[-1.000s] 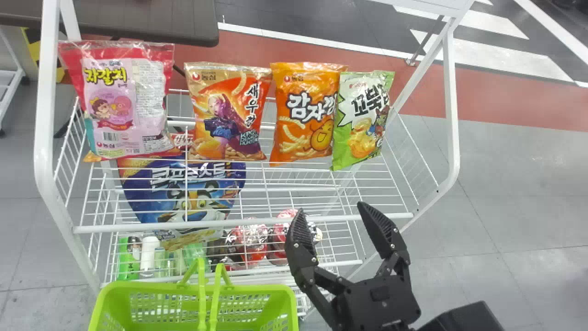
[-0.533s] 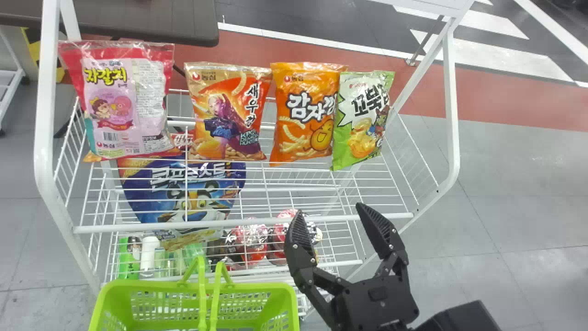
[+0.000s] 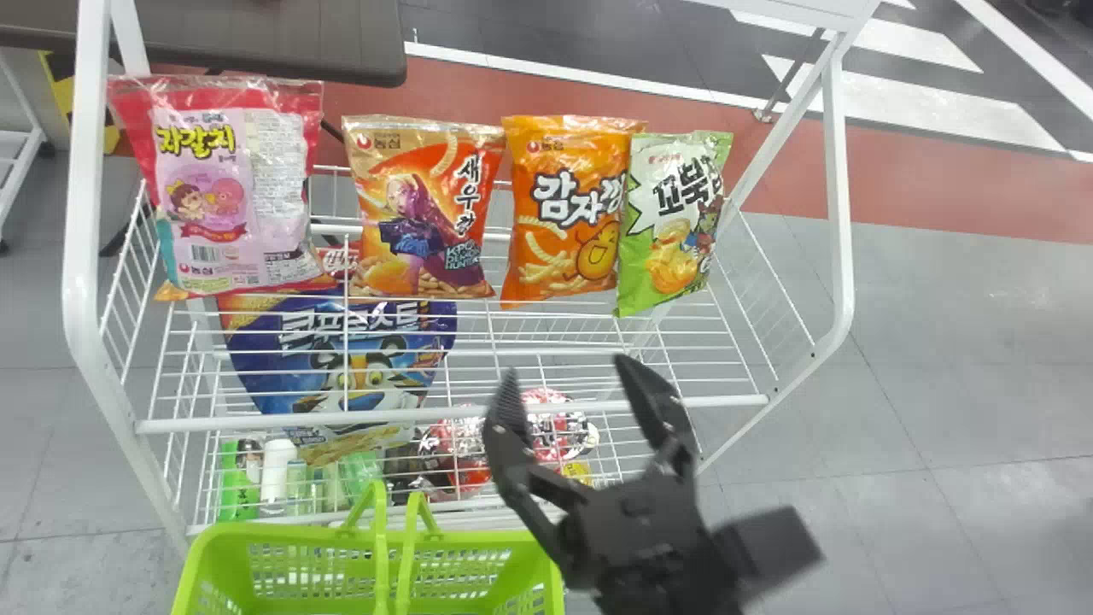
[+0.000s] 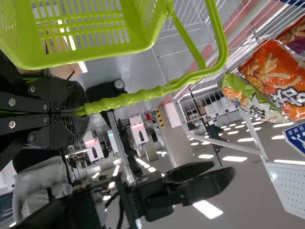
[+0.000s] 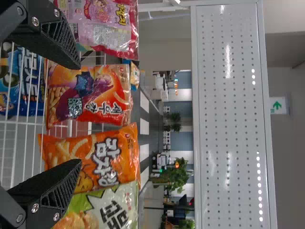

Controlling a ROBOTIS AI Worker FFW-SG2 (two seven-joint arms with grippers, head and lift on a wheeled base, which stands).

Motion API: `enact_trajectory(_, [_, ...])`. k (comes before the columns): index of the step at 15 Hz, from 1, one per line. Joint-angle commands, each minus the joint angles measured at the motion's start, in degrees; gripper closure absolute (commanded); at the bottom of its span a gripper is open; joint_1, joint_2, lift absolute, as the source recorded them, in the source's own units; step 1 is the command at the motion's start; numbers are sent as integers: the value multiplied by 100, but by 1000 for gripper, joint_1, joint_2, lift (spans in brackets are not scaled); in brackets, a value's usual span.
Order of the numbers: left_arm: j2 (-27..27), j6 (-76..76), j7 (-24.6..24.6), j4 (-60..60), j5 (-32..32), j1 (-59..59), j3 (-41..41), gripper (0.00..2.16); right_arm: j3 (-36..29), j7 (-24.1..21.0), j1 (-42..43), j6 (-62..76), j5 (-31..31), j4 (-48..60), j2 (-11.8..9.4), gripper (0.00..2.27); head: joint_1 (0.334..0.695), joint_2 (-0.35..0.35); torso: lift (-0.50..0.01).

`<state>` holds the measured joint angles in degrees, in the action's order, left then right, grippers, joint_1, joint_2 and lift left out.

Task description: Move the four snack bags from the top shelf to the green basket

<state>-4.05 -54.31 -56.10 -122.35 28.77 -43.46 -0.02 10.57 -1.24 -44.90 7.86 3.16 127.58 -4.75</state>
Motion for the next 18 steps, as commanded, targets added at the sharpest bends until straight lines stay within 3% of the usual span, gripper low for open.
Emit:
enact_trajectory(1, [-52,21,2,27,-3,4,-77,1396,639,1,1194,-993,246,-585,0,130,695,-323,0])
enact_trajectory(3, [-114,73,2,54,-3,13,-165,1396,1263,-8,2152,-1890,387,-1069,71,130,695,-237,0])
enact_trajectory(4, [-140,161,-7,89,-3,21,-174,1396,1474,-8,2486,-1978,510,-1341,202,130,695,-142,0])
enact_trajectory(6, [-202,179,-7,159,50,65,-174,1396,1975,1,3206,-2030,897,-2009,480,130,695,-42,0])
enact_trajectory(10, [-316,249,-15,177,164,92,-174,1396,2327,-192,4235,-2417,958,-3055,480,147,695,134,0])
enact_trajectory(13, [-439,284,-24,264,287,171,-174,1396,2125,-201,4982,-2505,510,-3732,480,154,695,141,0])
enact_trajectory(18, [-562,355,-130,502,630,355,2,1396,1896,80,6045,-2558,53,-4883,480,188,695,90,0])
